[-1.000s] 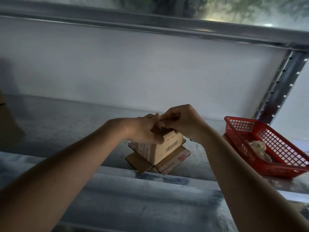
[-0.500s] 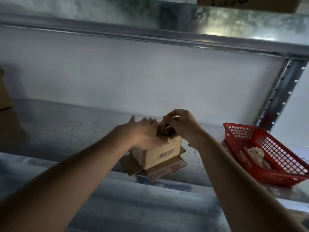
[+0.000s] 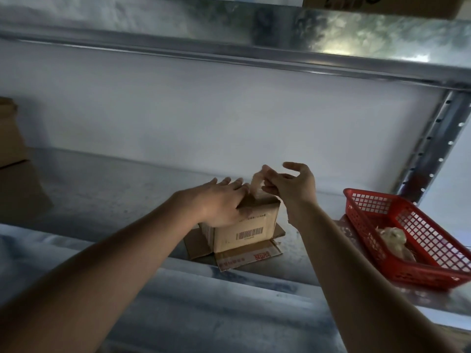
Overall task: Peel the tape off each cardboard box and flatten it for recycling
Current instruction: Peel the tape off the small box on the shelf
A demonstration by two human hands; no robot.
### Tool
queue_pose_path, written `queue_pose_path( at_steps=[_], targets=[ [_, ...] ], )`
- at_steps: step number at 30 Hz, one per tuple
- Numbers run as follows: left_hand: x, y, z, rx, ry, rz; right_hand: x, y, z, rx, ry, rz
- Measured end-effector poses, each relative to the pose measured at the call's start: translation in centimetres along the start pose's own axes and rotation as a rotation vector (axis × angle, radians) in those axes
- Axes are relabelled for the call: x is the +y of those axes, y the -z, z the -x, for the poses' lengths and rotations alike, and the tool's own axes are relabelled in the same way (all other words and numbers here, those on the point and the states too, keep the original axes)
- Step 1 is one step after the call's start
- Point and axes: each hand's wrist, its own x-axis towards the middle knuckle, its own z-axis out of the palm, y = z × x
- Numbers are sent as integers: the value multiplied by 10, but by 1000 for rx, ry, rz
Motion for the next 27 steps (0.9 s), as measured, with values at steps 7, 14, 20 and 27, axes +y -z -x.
queue_pose_path(
  at_steps=[7, 14, 20, 27],
  targets=[
    [4, -2, 0, 71, -74, 38, -6, -4, 2, -293, 398, 599],
    [4, -5, 2, 131, -81, 5, 1, -9, 2, -342, 290, 532],
    [-5, -15, 6, 200, -97, -32, 7, -6, -4, -44, 127, 176],
    [-13, -26, 1, 265, -153, -45, 9, 0, -8, 270, -262, -407]
  ],
)
